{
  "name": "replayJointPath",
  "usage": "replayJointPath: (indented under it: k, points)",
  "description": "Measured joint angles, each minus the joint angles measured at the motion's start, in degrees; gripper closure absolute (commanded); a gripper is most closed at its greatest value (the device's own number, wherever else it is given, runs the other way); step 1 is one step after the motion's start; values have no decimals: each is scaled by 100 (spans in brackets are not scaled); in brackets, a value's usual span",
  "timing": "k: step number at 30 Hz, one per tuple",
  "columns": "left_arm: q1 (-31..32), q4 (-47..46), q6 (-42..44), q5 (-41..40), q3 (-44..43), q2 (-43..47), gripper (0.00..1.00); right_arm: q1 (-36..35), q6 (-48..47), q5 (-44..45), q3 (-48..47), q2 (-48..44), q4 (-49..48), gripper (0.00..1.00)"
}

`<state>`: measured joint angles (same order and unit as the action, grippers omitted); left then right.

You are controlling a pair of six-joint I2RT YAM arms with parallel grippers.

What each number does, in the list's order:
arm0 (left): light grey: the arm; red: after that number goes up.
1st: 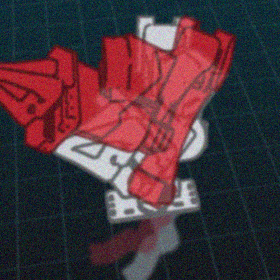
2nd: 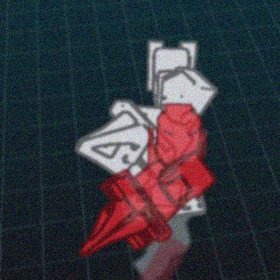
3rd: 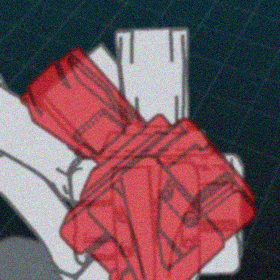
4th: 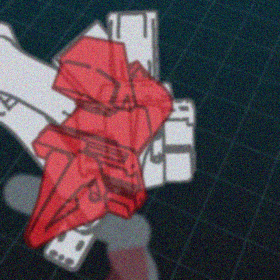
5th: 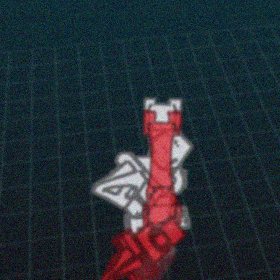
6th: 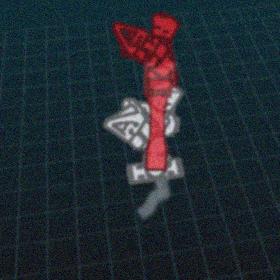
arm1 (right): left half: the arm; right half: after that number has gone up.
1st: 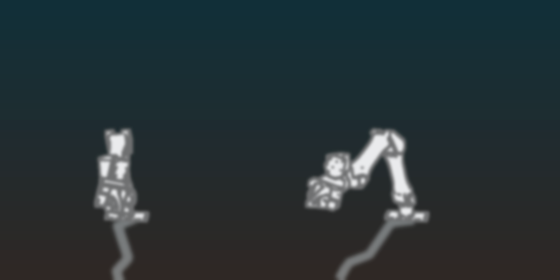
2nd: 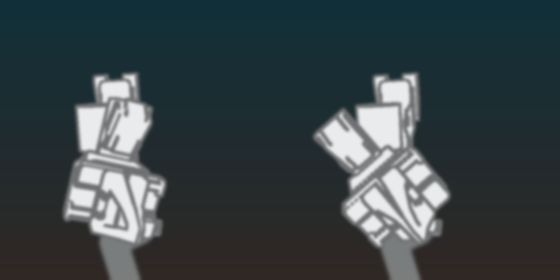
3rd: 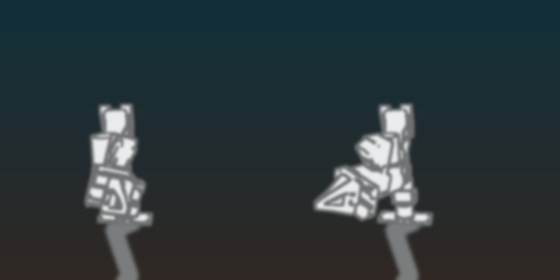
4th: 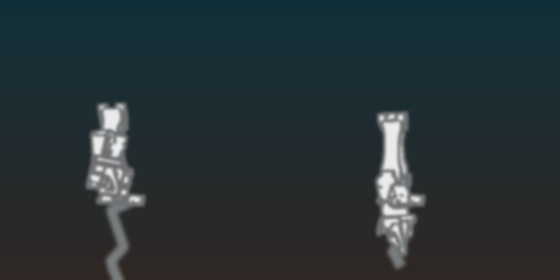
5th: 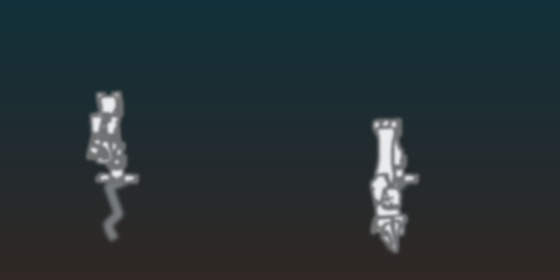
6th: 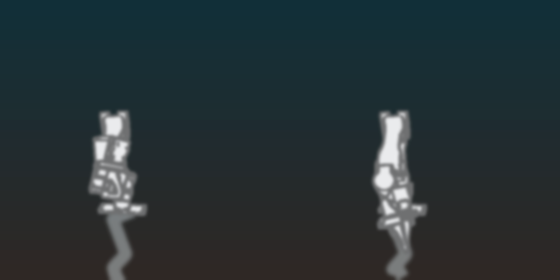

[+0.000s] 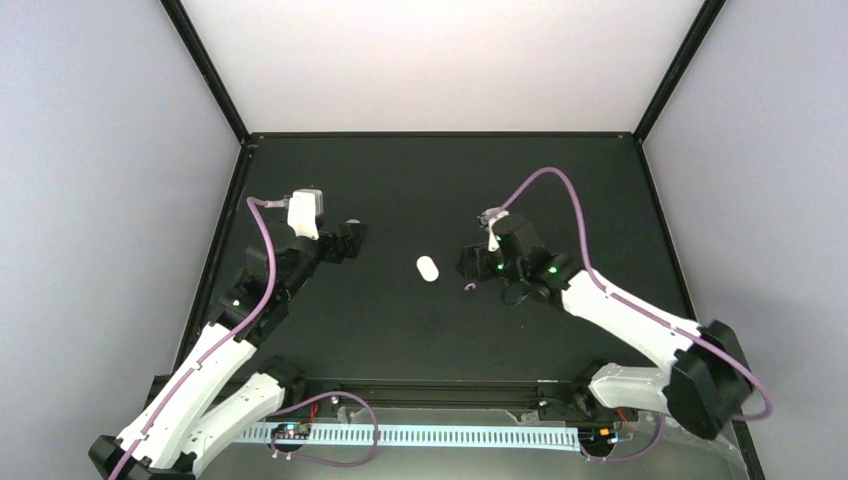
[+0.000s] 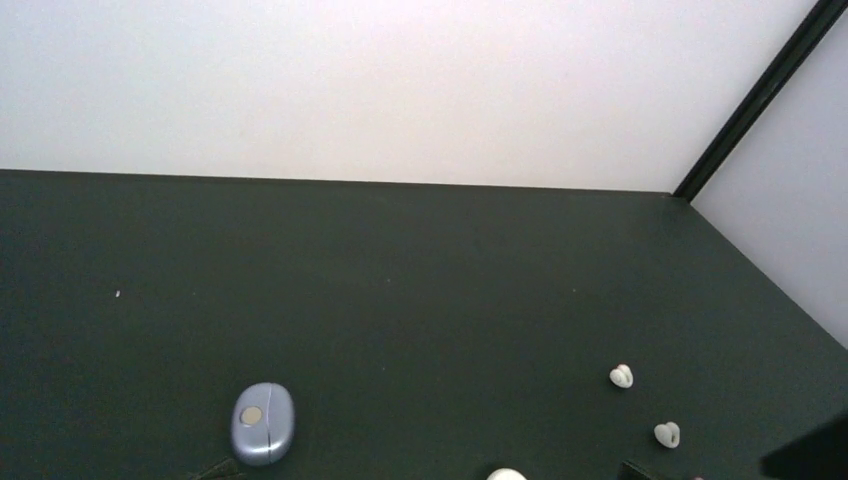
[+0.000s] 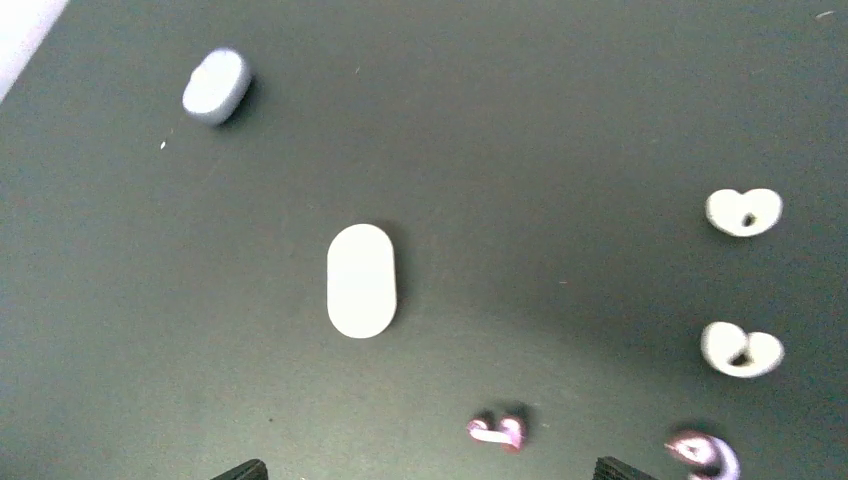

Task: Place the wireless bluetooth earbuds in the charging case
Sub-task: Pick up the charging case at the center of the board.

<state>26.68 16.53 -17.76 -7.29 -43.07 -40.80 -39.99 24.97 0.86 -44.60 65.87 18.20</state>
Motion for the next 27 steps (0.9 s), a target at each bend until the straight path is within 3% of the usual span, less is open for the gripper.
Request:
replayJointPath:
  k: [6, 14, 21, 27]
  points:
    - [0, -31, 20, 131, 13, 9, 1, -402, 98, 13, -721, 1425, -162, 22]
    - [0, -37, 17, 184, 22, 46, 1, -695, 61, 20, -1755, 2905, -229, 23]
    - [0, -44, 20, 212, 24, 118, 1, -726, 111, 39, -2059, 3576, -205, 19]
    - [0, -46, 17, 229, 24, 122, 1, -726, 195, 4, -2059, 3893, -190, 24]
